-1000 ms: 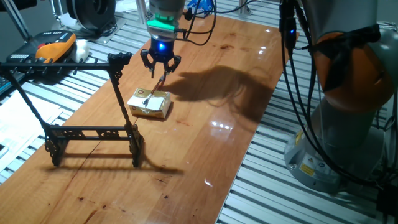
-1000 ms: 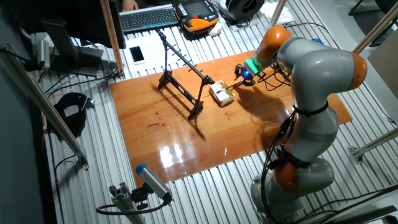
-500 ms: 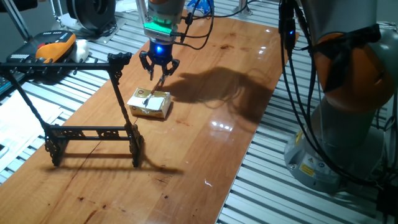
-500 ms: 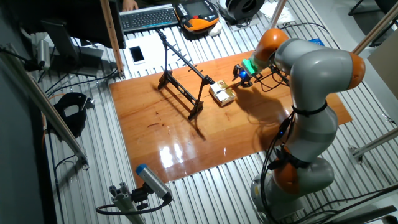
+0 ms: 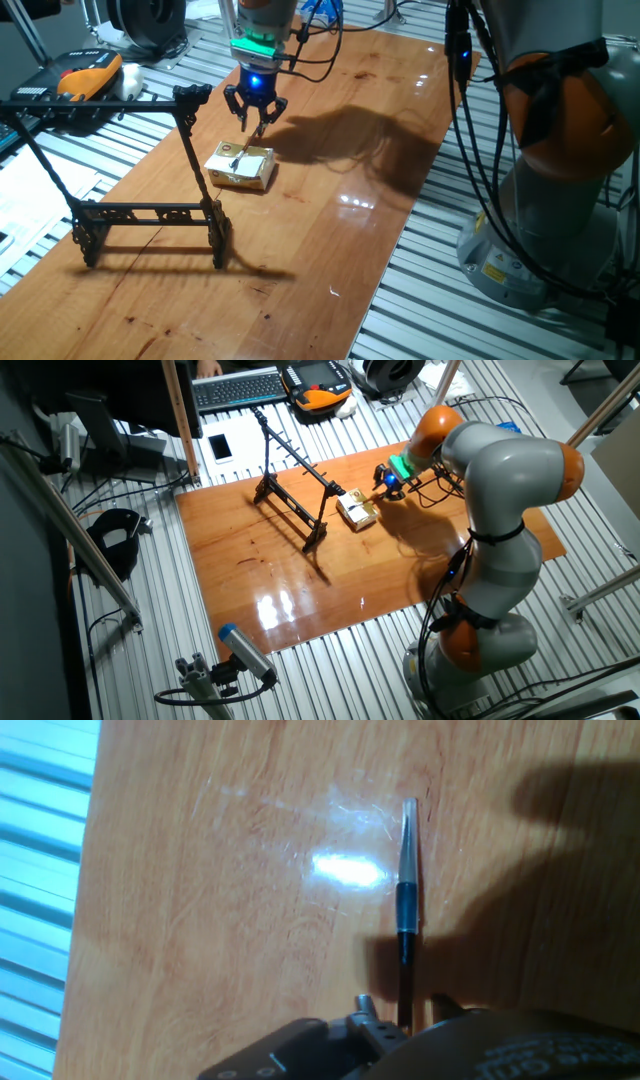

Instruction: Place the brush on the pen rack

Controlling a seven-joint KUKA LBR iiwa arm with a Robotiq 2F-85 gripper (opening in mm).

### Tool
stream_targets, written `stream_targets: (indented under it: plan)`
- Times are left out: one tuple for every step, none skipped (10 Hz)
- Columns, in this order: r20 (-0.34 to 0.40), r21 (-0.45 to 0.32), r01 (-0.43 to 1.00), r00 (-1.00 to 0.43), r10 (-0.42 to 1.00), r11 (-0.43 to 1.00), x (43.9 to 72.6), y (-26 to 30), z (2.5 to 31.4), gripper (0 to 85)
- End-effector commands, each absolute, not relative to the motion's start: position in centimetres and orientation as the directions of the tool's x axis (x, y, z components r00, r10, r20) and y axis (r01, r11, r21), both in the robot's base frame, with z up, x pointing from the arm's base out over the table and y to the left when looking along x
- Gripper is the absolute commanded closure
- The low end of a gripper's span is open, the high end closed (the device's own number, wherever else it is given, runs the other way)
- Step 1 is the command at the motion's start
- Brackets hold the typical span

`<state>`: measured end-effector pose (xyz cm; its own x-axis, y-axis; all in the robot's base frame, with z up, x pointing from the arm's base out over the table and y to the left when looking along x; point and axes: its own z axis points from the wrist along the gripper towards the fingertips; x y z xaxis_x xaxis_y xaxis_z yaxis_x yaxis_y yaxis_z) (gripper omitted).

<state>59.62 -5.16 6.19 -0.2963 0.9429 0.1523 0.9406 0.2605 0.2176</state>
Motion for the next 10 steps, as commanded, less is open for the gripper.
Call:
stream_targets:
  plan:
    - [0.192, 0.212, 0.946, -0.286, 0.939, 0.245, 59.61, -5.17, 6.19, 34.0]
    - [0.222, 0.209, 0.949, -0.28, 0.934, 0.234, 59.62, -5.12, 6.16, 34.0]
    - [0.243, 0.2, 0.952, -0.277, 0.93, 0.232, 59.67, -5.04, 6.16, 34.0]
    - [0.276, 0.176, 0.956, -0.277, 0.92, 0.235, 59.8, -4.91, 6.3, 34.0]
    - [0.322, 0.136, 0.961, -0.273, 0.906, 0.241, 59.96, -4.64, 6.54, 34.0]
    - [0.357, 0.106, 0.963, -0.271, 0.894, 0.249, 60.03, -4.57, 6.73, 34.0]
    - [0.396, 0.093, 0.96, -0.28, 0.874, 0.265, 59.99, -4.66, 6.85, 51.0]
    - [0.421, 0.085, 0.957, -0.288, 0.86, 0.279, 59.9, -4.76, 6.83, 51.0]
    - [0.426, 0.084, 0.954, -0.297, 0.855, 0.289, 59.75, -4.86, 6.74, 51.0]
    - [0.423, 0.084, 0.953, -0.298, 0.856, 0.291, 59.61, -4.95, 6.68, 51.0]
